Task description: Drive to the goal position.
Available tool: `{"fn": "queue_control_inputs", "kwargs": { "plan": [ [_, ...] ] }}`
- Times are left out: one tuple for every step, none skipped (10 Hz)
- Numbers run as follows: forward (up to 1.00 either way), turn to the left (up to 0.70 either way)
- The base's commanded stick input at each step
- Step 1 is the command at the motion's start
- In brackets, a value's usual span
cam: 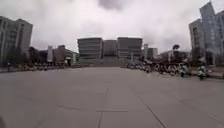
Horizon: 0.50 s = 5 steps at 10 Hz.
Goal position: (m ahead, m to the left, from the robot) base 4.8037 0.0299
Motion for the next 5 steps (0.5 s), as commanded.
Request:
{"fn": "queue_control_inputs", "kwargs": {
  "plan": [
    [0.60,0.01],
    [0.60,0.01],
    [0.60,0.01],
    [0.60,0.01],
    [0.60,0.01]
  ]
}}
